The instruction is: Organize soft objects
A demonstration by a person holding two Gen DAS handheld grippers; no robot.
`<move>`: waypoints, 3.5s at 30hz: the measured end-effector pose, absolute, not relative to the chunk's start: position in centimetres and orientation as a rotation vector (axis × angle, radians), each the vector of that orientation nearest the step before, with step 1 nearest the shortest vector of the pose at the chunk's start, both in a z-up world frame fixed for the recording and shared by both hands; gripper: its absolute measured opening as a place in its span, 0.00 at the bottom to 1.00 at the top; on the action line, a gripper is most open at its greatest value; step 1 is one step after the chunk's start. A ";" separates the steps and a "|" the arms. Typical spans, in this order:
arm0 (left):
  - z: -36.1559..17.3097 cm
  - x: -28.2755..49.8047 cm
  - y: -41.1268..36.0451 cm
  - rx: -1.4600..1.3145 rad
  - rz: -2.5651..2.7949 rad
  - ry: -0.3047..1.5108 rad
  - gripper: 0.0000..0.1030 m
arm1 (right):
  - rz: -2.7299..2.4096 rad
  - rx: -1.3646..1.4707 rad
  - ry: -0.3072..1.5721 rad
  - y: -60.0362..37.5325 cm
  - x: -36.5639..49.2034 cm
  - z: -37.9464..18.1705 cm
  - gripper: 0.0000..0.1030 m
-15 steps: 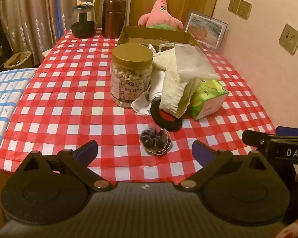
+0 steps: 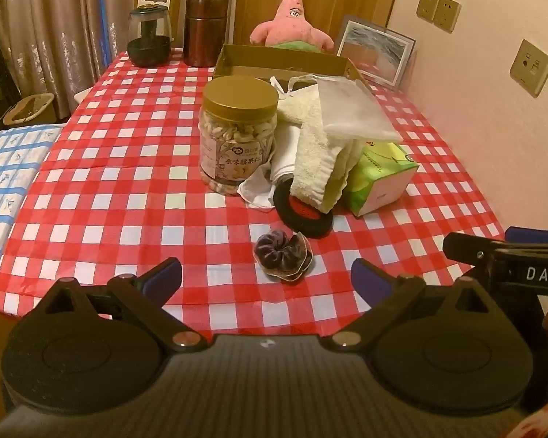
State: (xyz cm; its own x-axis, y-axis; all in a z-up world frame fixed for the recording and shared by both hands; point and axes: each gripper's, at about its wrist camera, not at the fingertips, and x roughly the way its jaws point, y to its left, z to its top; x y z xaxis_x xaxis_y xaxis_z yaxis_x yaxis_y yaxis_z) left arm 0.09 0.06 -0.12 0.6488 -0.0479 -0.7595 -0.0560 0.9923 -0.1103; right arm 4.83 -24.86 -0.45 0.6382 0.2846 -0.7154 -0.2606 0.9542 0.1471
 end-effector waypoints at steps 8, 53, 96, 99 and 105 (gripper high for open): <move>-0.2 0.1 0.1 -0.128 0.005 0.866 0.95 | 0.311 0.030 0.822 -24.8 4.9 -0.5 1.00; -0.4 0.2 0.0 -0.121 0.008 0.875 0.95 | 0.313 0.030 0.826 -24.8 5.0 -0.8 1.00; -3.3 2.8 0.6 -0.140 -0.005 0.940 0.93 | 0.302 0.054 0.831 -25.4 7.0 -2.2 1.00; -4.2 3.6 0.4 -0.134 -0.016 0.945 0.92 | 0.302 0.056 0.830 -25.4 7.5 -2.3 1.00; -6.1 5.8 0.0 -0.149 -0.060 0.962 0.82 | 0.298 0.055 0.842 -25.3 8.7 -3.3 1.00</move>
